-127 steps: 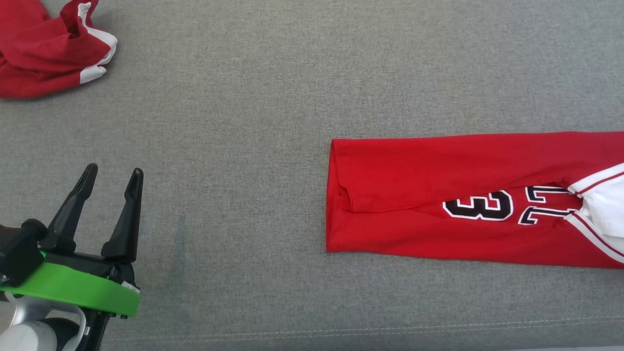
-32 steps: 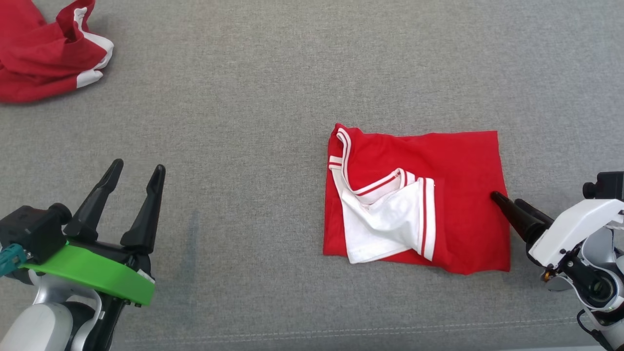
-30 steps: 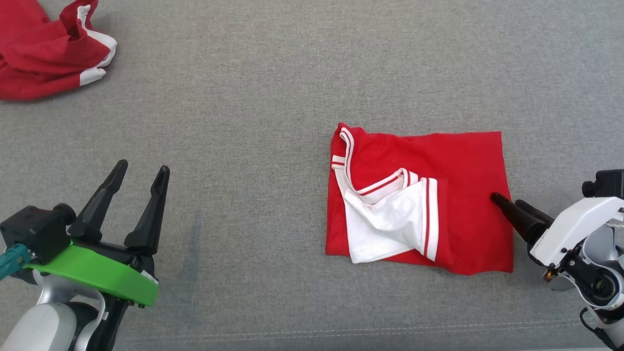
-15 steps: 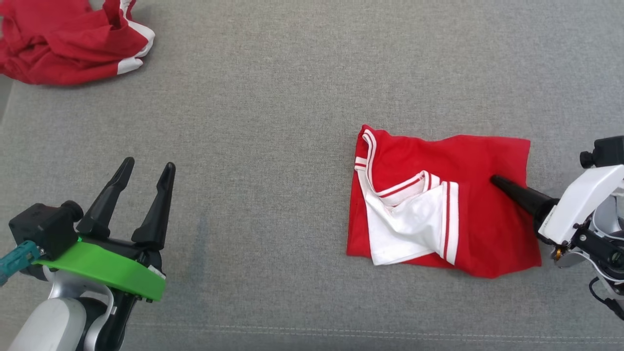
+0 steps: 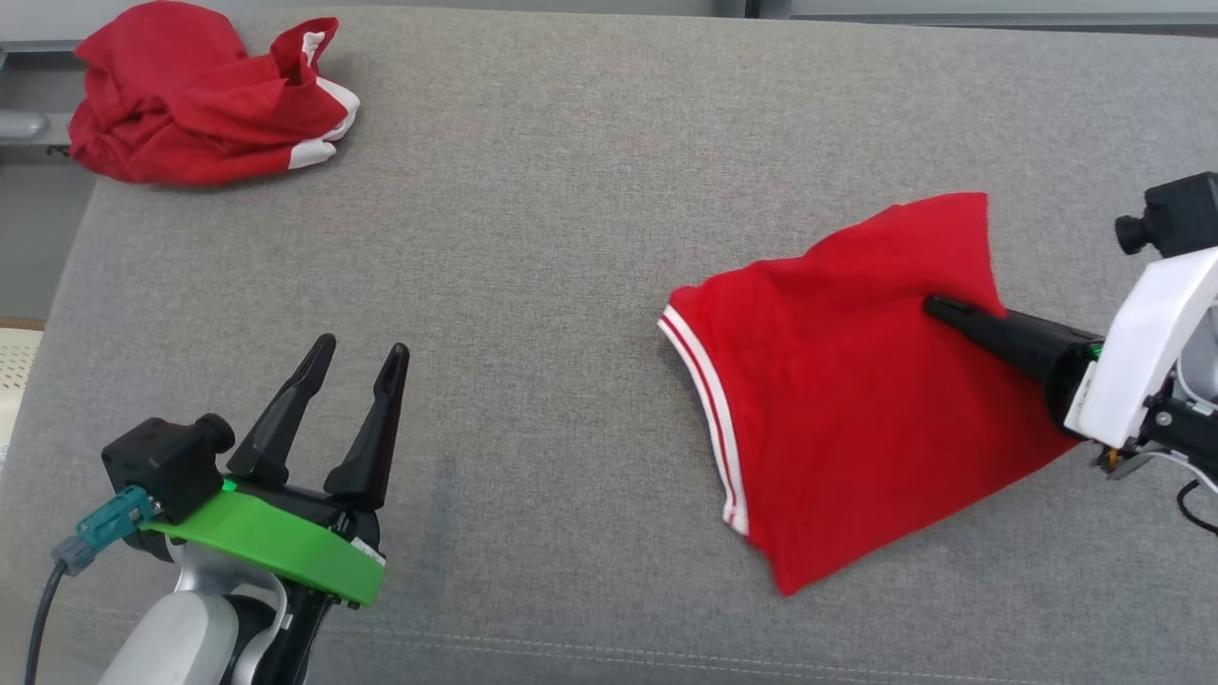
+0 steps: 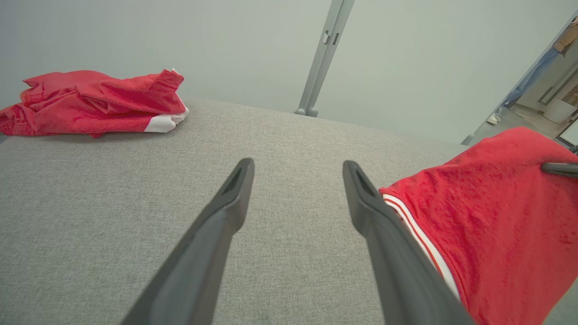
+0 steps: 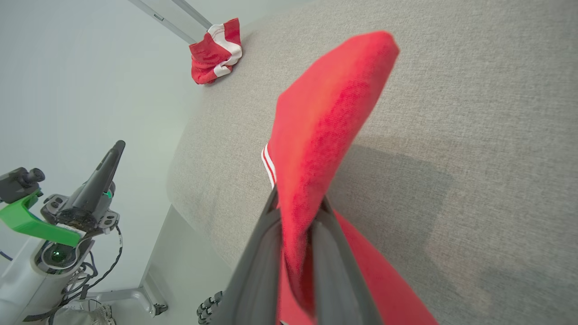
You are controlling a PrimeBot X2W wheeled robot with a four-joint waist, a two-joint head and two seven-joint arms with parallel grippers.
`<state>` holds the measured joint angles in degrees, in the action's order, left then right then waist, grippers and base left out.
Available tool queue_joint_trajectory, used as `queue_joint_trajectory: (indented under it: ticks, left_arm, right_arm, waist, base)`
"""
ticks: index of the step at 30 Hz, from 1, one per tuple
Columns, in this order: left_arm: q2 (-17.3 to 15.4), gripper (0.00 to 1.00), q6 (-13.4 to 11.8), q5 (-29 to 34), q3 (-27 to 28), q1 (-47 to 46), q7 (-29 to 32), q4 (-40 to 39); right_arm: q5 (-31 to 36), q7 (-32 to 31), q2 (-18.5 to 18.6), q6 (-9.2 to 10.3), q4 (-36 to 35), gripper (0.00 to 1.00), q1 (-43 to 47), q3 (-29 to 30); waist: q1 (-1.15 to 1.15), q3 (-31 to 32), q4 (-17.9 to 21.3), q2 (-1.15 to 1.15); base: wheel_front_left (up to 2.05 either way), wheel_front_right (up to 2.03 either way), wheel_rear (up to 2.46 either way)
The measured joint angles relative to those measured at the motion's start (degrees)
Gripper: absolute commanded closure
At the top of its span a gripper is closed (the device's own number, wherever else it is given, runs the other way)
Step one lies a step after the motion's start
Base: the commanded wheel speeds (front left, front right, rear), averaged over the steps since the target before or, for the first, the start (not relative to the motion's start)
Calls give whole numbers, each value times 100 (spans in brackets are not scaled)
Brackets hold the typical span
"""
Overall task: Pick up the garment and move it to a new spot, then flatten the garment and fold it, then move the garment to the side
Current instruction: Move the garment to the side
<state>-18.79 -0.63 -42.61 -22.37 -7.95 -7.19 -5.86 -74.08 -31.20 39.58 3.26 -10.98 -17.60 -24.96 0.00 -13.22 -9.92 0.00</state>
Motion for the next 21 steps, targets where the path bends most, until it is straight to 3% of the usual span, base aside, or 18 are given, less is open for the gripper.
queue_joint_trajectory:
  ticks: [7,12,21]
  left_arm:
    - [-88,0,11,-1,105,133,-46,-7]
    - [-232,0,11,5,103,126,43,-225]
    - [-595,0,-68,120,241,-90,322,-598]
  right_arm:
    - [-153,-272,210,343,56,100,2,259]
    - [-118,-322,550,392,417,100,13,522]
    - [634,-200,1032,392,1047,100,-337,875]
  waist:
    - [0,8,-146,0]
    - [0,-226,-105,0]
    - [0,-860,78,0]
  base:
    - [0,0,0]
    - [0,0,0]
    - [0,0,0]
